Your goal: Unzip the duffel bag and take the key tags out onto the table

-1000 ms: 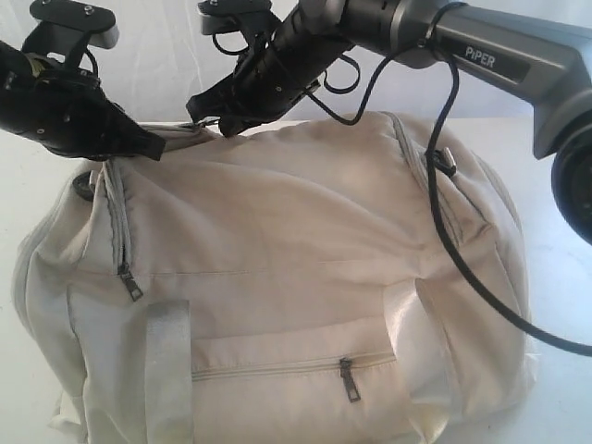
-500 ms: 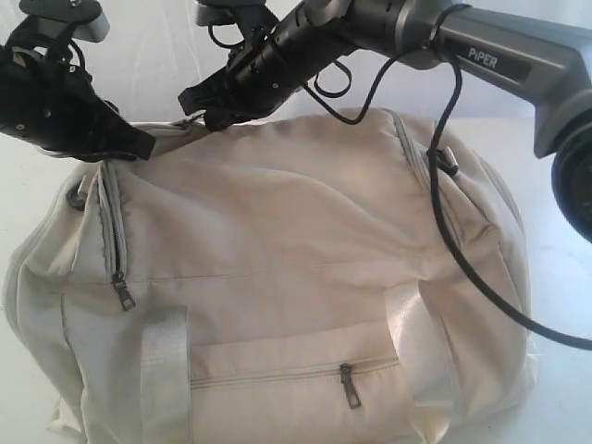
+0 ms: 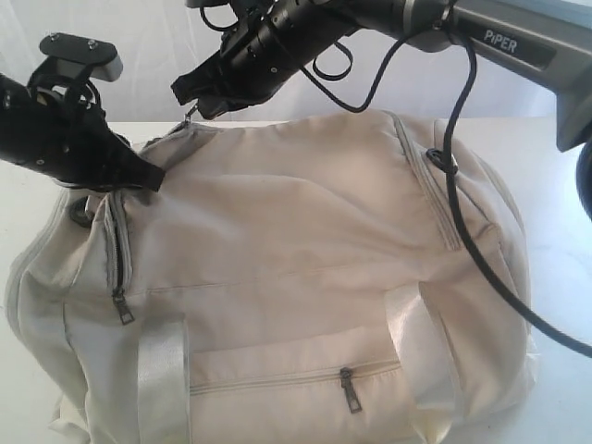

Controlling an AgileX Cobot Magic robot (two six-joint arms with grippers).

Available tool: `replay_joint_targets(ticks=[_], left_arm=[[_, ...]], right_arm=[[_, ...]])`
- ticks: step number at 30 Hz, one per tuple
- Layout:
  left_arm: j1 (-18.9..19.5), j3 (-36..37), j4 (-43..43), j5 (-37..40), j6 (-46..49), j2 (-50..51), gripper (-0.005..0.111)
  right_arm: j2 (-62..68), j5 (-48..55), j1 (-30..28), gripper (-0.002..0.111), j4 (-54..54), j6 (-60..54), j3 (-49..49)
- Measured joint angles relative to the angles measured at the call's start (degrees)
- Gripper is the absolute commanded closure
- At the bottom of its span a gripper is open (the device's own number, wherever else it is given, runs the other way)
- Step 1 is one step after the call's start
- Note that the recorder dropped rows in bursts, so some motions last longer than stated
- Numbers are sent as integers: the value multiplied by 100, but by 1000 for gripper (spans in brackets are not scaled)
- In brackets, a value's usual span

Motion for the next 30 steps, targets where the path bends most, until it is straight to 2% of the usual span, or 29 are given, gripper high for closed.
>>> replay_joint_targets(ticks=[9, 18, 30], left_arm=[[0, 102, -119, -215, 0, 61, 107], [0, 102, -175, -227, 0, 61, 107], [0, 157, -115, -37, 0, -622, 107]], right_arm=[[0, -196, 10, 108, -159, -70, 0], [10, -560, 33, 108, -904, 295, 34], [275, -836, 1, 108, -1355, 724, 34]])
